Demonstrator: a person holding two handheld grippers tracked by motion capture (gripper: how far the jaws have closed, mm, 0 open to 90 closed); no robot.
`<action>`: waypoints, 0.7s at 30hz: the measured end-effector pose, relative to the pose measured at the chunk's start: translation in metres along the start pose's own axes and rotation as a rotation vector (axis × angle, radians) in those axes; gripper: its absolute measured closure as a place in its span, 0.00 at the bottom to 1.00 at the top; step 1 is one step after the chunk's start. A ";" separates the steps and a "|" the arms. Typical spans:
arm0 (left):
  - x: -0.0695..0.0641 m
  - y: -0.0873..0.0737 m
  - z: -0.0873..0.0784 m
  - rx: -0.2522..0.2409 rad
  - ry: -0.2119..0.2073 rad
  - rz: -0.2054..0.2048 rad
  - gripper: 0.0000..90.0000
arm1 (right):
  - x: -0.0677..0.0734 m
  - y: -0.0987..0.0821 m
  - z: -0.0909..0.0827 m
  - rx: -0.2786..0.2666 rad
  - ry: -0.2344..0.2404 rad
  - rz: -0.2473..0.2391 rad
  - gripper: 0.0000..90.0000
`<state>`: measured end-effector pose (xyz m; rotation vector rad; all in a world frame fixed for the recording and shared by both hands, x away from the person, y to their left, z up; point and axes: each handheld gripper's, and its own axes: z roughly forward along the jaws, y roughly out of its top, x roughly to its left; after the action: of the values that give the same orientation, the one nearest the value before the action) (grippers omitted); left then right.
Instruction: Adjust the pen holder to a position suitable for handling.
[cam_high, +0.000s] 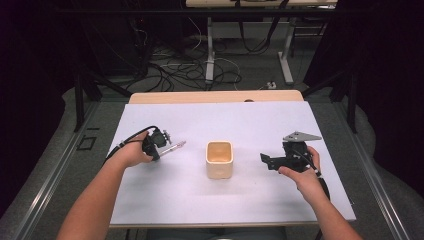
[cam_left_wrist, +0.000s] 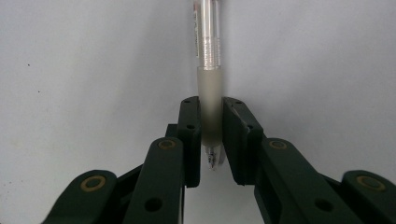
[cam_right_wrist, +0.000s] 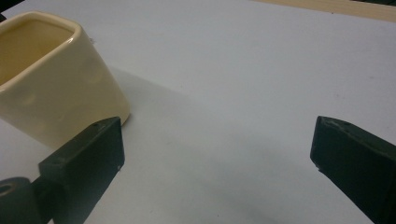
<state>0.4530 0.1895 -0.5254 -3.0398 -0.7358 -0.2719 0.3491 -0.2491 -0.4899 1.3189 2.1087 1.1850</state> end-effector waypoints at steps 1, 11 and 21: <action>0.000 0.000 0.000 -0.002 -0.002 -0.002 0.88 | 0.000 0.000 0.000 0.000 0.000 0.000 0.03; -0.001 0.000 0.000 -0.004 0.005 0.000 0.89 | -0.001 -0.001 0.001 0.004 -0.004 -0.005 0.03; 0.001 -0.004 -0.008 -0.012 0.000 -0.045 0.89 | -0.001 -0.001 0.001 0.004 -0.006 -0.002 0.03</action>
<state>0.4504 0.1932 -0.5174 -3.0374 -0.8069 -0.2778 0.3498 -0.2493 -0.4911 1.3205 2.1091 1.1756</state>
